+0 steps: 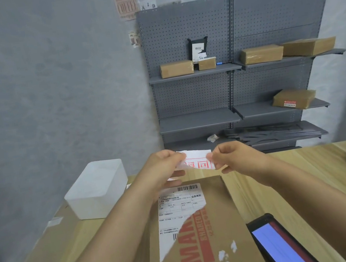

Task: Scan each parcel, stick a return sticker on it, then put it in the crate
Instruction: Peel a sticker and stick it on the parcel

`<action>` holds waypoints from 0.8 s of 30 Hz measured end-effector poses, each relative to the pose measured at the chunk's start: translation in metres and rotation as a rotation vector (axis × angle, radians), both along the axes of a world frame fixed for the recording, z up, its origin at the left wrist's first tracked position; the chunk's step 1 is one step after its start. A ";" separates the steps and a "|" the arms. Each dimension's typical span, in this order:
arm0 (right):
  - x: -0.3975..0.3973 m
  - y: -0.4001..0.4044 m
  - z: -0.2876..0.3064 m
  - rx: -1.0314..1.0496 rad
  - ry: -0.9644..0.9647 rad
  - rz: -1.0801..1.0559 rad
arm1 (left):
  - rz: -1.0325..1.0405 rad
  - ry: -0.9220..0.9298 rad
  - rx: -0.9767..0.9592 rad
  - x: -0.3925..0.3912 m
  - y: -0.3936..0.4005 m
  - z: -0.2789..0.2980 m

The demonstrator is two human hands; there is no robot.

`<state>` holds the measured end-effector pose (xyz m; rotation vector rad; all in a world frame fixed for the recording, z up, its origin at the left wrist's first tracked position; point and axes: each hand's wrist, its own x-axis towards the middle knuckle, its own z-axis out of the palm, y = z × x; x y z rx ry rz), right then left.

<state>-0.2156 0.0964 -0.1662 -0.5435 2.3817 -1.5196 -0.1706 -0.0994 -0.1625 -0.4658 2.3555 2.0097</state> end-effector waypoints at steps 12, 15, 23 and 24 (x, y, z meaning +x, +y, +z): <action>0.025 0.021 -0.016 0.299 -0.048 0.075 | -0.063 -0.141 -0.307 0.028 0.010 -0.022; 0.026 0.023 -0.021 0.340 -0.035 0.048 | -0.066 -0.142 -0.397 0.029 0.017 -0.026; 0.026 0.022 -0.039 0.494 0.082 -0.027 | -0.086 -0.109 -0.675 0.033 0.030 -0.032; 0.026 0.020 -0.040 0.543 0.130 -0.034 | -0.083 -0.090 -0.722 0.034 0.031 -0.032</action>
